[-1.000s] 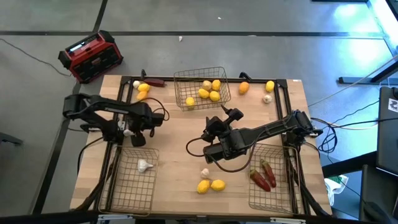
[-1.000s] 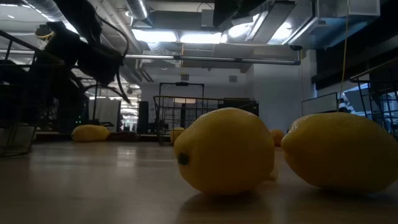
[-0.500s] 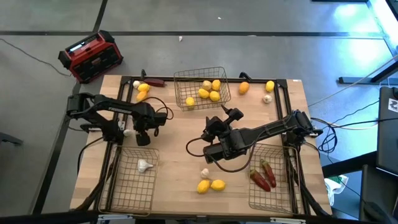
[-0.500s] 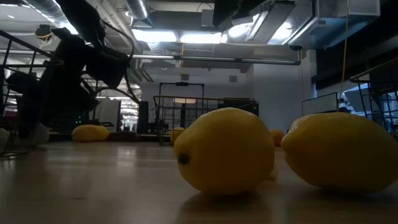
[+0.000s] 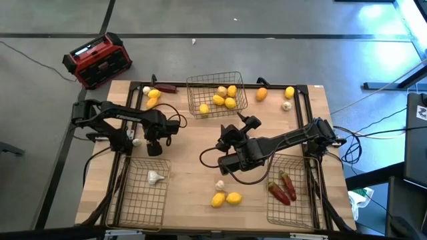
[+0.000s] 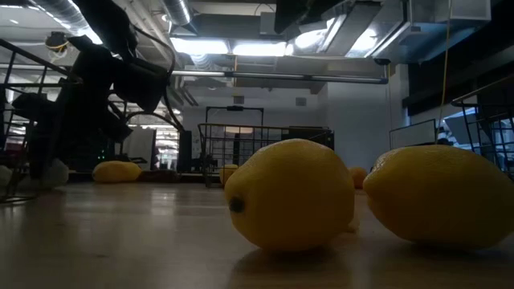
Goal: Sort produce into baskets
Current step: Put the garlic into the bottom left wire basket
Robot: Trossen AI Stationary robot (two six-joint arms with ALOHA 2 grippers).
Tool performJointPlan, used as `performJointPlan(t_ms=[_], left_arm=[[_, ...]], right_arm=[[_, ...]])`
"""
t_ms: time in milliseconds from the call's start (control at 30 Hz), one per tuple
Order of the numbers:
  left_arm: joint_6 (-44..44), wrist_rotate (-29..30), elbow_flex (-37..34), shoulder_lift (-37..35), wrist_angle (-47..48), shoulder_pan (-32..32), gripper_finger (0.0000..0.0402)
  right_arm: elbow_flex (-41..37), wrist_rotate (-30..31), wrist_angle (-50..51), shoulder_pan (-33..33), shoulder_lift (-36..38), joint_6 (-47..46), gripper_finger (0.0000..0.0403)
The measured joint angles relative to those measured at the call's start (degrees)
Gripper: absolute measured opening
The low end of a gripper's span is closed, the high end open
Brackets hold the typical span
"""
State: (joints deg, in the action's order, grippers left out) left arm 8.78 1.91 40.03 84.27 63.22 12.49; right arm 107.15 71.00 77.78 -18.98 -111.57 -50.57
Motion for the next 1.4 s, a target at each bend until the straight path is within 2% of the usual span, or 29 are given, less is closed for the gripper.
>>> performJointPlan(t_ms=[233, 567, 933, 1133, 1400], left_arm=[[-0.2, -0.5, 0.0, 0.0, -0.1, 0.0, 0.0231], [-0.2, -0.6, 0.0, 0.0, -0.1, 0.0, 0.016], [-0.6, -0.6, 0.0, -0.6, 0.8, -0.1, 0.0163], [-0.6, -0.1, 0.0, -5.6, 1.0, -0.1, 0.0164], [-0.3, 0.1, 0.6, -16.8, 3.8, -0.1, 0.0164]], right_arm=[[0.0, 0.1, -0.1, 0.0, 0.0, -0.1, 0.039], [0.0, 0.1, -0.1, 0.0, 0.0, -0.1, 0.039], [0.0, 0.1, -0.1, 0.0, 0.0, -0.1, 0.039], [0.0, 0.1, -0.1, 0.0, 0.0, -0.1, 0.039], [0.0, 0.2, -0.1, 0.0, 0.0, -0.1, 0.039]])
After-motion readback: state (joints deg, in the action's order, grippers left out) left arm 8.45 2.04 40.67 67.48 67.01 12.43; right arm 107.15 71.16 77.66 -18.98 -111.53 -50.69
